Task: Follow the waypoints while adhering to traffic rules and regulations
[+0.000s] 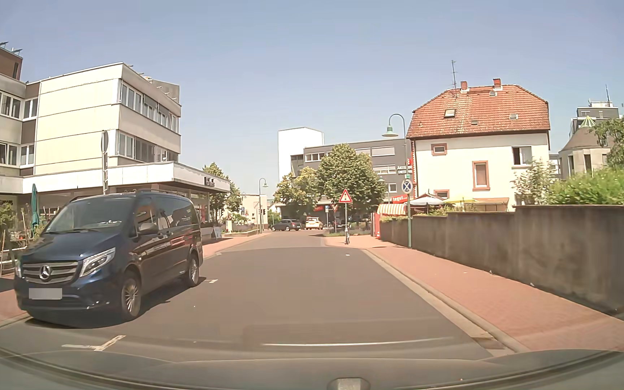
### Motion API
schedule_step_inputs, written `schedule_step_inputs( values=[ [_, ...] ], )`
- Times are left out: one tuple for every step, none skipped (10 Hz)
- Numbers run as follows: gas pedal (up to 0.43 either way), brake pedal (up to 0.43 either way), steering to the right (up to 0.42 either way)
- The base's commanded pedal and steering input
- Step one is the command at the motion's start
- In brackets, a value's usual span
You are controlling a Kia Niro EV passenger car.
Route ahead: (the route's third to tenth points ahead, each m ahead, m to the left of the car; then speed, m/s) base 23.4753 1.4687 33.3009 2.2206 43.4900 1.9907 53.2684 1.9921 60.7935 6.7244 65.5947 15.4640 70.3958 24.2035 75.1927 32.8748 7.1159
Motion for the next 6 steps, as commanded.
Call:
schedule_step_inputs(
  values=[
    [0.000, 0.091, -0.027],
    [0.000, 0.128, -0.028],
    [0.000, 0.146, -0.027],
    [0.000, 0.159, -0.023],
    [0.000, 0.165, -0.019],
    [0.000, 0.165, -0.017]
  ],
)
